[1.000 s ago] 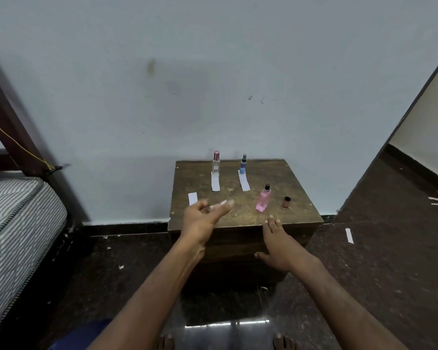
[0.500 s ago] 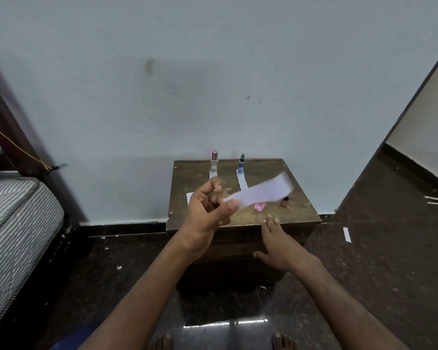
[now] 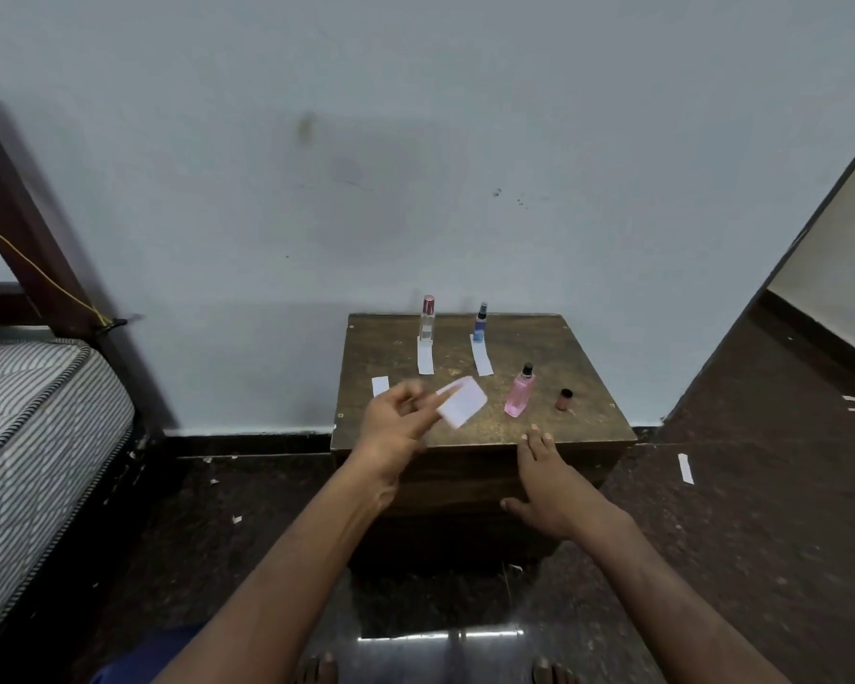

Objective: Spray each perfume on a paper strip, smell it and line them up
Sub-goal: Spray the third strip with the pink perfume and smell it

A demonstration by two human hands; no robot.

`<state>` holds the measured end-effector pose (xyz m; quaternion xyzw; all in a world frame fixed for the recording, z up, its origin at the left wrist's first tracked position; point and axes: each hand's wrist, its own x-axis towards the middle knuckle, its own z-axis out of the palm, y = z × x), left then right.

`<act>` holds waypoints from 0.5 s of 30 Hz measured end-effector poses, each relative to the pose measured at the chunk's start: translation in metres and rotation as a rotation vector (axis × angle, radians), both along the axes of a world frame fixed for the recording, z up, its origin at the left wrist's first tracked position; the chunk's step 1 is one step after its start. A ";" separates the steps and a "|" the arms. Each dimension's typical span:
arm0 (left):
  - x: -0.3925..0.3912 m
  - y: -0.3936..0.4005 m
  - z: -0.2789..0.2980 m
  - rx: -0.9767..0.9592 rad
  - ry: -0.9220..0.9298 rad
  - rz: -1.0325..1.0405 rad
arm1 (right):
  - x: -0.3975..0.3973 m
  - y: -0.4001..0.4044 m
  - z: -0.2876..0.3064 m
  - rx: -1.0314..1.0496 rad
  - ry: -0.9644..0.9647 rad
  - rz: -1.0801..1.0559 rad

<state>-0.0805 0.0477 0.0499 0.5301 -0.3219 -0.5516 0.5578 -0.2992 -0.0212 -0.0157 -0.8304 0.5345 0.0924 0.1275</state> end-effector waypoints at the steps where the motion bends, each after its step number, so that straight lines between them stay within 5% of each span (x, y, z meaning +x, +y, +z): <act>1: -0.001 0.000 -0.004 0.136 -0.067 0.121 | 0.000 0.000 0.000 -0.002 0.000 0.001; 4: -0.001 -0.003 -0.007 0.042 0.052 0.121 | 0.000 0.001 -0.001 0.001 -0.001 -0.002; 8: -0.001 0.000 0.009 -0.294 0.298 -0.295 | 0.000 -0.001 -0.002 -0.001 -0.004 0.001; 10: -0.002 -0.001 0.003 -0.225 0.207 -0.228 | 0.000 0.000 -0.002 -0.002 0.003 0.001; 13: -0.006 -0.003 -0.011 0.121 -0.117 0.134 | 0.000 0.001 -0.003 -0.002 -0.004 -0.002; 15: -0.007 -0.004 -0.011 0.142 -0.073 0.192 | -0.001 0.002 -0.002 -0.013 -0.007 0.003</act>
